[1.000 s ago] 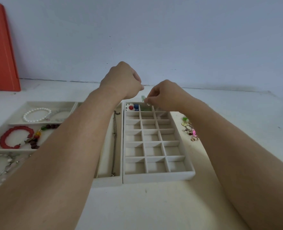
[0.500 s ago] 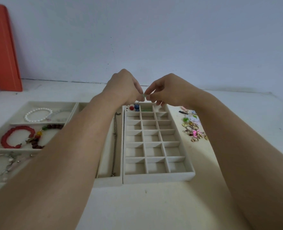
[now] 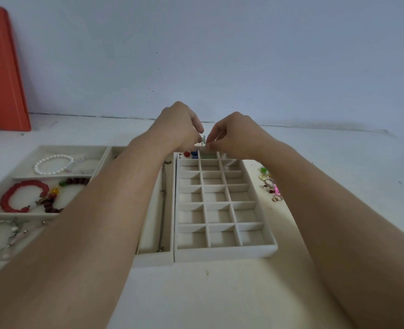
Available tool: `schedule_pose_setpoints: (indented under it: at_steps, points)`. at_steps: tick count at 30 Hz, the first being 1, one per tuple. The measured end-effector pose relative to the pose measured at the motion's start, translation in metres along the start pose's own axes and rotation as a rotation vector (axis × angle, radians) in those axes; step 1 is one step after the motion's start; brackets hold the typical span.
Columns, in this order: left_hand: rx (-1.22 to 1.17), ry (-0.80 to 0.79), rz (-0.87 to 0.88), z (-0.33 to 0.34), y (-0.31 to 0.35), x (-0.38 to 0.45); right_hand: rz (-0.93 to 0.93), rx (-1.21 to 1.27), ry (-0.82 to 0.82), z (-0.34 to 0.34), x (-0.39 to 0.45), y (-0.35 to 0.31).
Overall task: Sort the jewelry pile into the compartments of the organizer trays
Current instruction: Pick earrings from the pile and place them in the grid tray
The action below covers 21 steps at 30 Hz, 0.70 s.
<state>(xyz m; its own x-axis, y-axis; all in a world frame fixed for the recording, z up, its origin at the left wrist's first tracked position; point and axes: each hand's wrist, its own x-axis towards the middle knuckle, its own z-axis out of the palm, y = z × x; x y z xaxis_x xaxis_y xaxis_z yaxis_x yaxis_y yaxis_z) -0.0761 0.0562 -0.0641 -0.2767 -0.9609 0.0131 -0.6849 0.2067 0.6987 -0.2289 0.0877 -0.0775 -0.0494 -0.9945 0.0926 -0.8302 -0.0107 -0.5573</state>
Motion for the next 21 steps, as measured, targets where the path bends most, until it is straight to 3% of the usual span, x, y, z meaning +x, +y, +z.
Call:
schedule_pose_setpoints:
  at_steps: [10, 16, 21]
  points:
    - [0.17, -0.16, 0.007, -0.001, 0.006, -0.011, -0.021, -0.207, -0.025, 0.01, 0.004, 0.006]
    - [0.193, -0.101, -0.001, -0.002, 0.003, -0.008, -0.034, -0.282, -0.145, 0.007, 0.002, 0.003]
    - [0.281, -0.018, -0.026, -0.003, -0.001, -0.002, -0.032, -0.244, -0.148, 0.003, 0.002, 0.004]
